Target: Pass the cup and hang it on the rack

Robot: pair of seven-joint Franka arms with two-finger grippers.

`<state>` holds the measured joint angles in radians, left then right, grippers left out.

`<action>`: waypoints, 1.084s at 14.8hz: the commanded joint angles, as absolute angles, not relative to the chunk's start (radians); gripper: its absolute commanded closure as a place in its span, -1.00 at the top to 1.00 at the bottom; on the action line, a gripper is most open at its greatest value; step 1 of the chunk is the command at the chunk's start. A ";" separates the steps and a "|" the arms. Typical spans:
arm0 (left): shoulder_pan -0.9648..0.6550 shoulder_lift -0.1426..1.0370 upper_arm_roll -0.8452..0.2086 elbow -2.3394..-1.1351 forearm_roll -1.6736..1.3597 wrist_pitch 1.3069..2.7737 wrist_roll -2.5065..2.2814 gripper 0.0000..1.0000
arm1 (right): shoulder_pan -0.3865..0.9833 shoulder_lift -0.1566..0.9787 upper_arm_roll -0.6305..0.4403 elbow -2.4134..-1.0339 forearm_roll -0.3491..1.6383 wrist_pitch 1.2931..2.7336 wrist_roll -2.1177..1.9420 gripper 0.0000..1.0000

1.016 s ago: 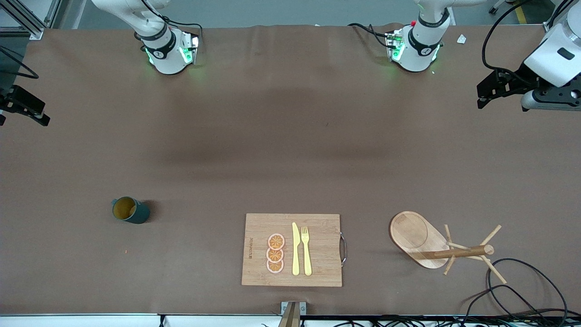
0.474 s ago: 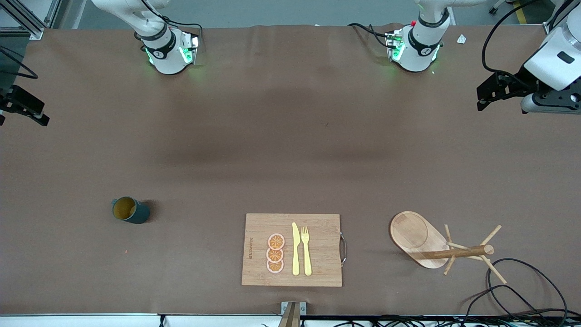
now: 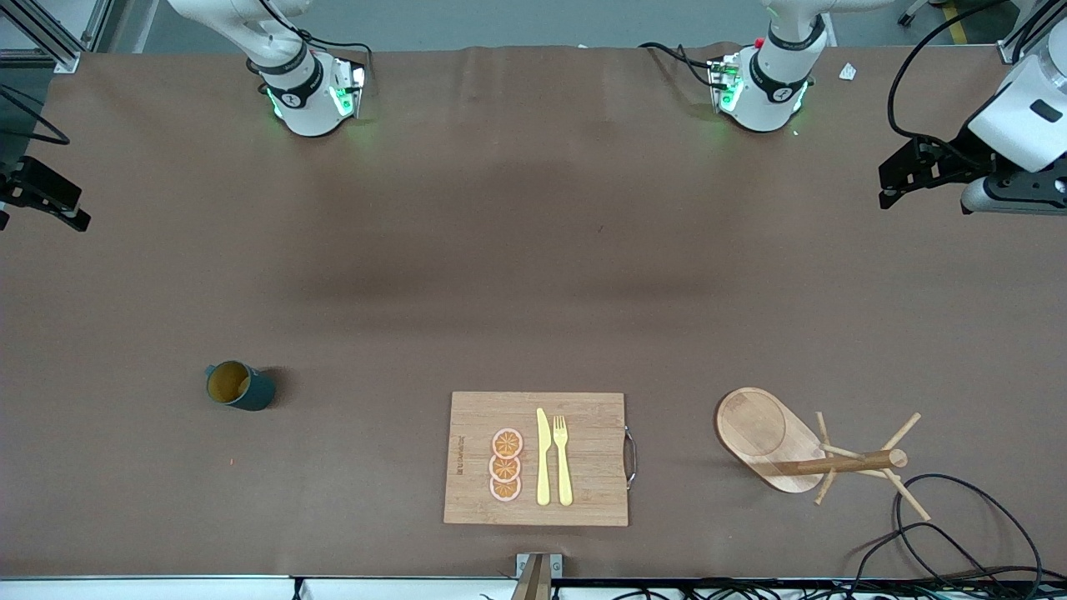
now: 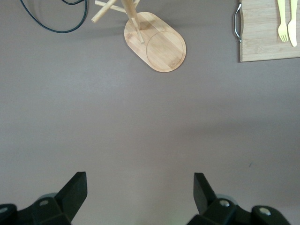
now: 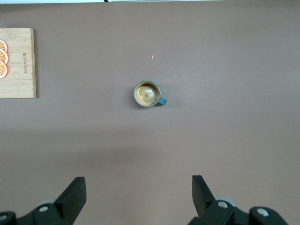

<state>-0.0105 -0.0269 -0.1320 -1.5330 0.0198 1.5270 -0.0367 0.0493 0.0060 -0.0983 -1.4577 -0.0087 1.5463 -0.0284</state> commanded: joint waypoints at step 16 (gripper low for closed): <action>0.020 -0.012 -0.129 -1.508 0.017 1.500 -0.031 1.00 | 0.037 -0.002 -0.087 -1.463 -0.026 1.529 -0.034 1.00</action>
